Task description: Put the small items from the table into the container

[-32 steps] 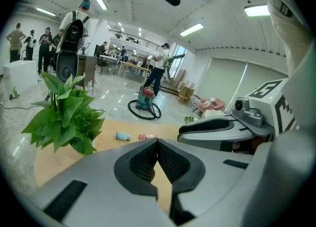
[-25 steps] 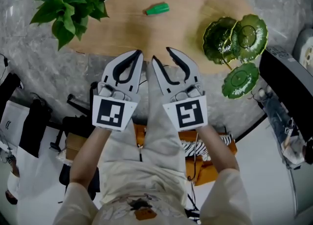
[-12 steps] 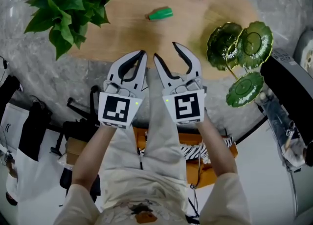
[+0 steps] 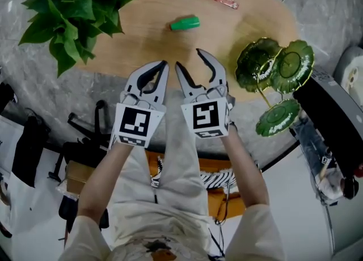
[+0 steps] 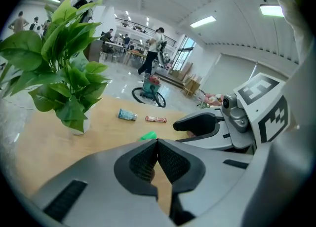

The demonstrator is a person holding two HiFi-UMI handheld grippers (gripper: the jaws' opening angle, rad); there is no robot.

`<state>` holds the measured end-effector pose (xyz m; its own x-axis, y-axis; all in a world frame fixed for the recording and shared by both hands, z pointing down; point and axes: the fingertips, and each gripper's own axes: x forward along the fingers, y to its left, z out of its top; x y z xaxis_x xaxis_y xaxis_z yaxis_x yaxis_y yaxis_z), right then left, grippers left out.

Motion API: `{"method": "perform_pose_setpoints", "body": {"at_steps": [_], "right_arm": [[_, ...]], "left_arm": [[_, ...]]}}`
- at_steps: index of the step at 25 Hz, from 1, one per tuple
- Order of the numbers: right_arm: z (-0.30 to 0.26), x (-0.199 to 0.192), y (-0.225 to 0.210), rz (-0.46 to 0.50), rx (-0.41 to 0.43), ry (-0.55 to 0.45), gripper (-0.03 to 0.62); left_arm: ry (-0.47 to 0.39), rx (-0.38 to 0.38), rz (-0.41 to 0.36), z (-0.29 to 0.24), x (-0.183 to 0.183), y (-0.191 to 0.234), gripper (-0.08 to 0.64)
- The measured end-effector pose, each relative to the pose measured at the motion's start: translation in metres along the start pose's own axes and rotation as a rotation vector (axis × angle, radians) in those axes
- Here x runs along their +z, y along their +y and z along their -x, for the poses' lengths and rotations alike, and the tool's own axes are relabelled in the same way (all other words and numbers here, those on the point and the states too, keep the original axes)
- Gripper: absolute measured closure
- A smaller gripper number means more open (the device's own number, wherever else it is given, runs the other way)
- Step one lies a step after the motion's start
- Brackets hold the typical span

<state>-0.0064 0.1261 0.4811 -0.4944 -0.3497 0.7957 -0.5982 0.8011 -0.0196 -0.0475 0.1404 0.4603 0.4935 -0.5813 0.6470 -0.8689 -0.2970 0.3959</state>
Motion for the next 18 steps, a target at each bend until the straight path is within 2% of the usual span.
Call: {"method": "perform_pose_setpoints", "body": {"at_steps": [3, 8, 12, 18], "right_arm": [[-0.010, -0.003, -0.001, 0.074, 0.004, 0.024, 0.342], [-0.026, -0.004, -0.005, 0.156, 0.022, 0.046, 0.341], [-0.038, -0.009, -0.009, 0.259, 0.033, 0.077, 0.342], [-0.054, -0.016, -0.010, 0.305, 0.080, 0.118, 0.342]], "left_arm": [[0.000, 0.016, 0.023, -0.006, -0.004, 0.006, 0.560], [0.011, 0.034, 0.022, -0.017, -0.013, 0.013, 0.560], [0.012, 0.042, 0.046, -0.022, -0.015, 0.018, 0.560], [0.029, 0.055, 0.059, -0.028, -0.021, 0.025, 0.560]]}}
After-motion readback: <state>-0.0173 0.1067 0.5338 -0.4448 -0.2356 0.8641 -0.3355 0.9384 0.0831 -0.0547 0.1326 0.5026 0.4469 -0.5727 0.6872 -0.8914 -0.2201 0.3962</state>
